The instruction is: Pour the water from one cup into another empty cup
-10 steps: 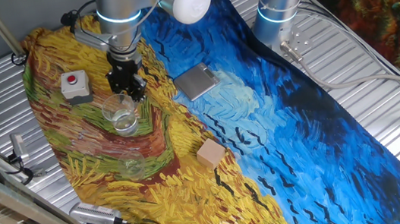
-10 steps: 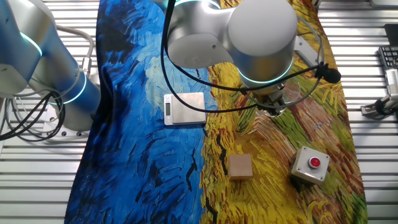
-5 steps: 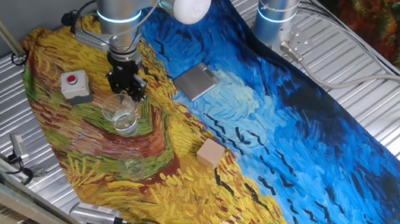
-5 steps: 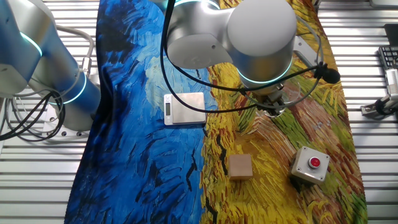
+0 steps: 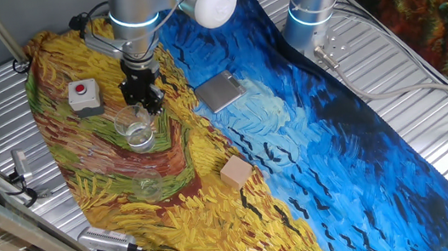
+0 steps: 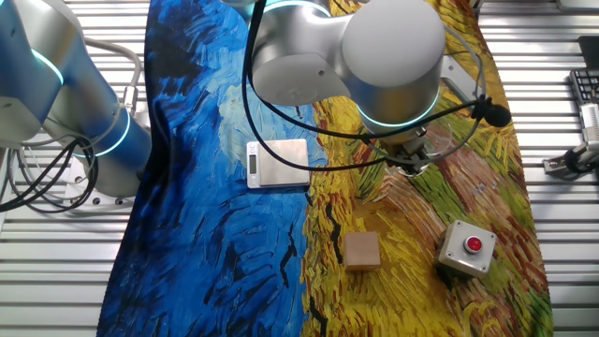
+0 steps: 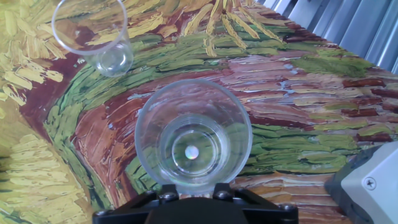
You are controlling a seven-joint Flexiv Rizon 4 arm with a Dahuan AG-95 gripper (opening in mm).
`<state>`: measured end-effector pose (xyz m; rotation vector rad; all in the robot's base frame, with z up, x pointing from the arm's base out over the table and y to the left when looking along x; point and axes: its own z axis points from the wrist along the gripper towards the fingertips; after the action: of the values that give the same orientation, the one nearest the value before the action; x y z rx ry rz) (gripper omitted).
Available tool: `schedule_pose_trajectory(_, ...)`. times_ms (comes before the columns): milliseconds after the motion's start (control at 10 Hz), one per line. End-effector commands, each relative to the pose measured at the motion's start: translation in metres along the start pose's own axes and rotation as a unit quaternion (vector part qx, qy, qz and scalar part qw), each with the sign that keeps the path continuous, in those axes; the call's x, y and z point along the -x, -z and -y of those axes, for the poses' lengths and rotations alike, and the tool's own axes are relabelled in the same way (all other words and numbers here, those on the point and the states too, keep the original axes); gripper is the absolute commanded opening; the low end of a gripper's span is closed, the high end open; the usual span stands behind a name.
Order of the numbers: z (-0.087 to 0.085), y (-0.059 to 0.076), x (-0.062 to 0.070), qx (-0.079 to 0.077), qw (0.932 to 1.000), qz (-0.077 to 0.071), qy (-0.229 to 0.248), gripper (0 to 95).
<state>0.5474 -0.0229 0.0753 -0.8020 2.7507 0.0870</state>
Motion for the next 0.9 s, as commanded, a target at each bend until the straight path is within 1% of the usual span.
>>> schedule_pose_trajectory(100,0.0000,0.0000,0.0001,0.000,1.0000,-0.001,-0.003,0.0)
schedule_pose_trajectory(700,-0.0002,-0.0002,0.0001,0.003,1.0000,0.000,-0.009,0.0)
schedule_pose_trajectory(800,-0.0002,-0.0002,0.0001,0.003,1.0000,-0.001,-0.009,0.0)
schedule_pose_trajectory(900,-0.0002,-0.0002,0.0001,0.004,0.9999,-0.005,-0.008,0.0)
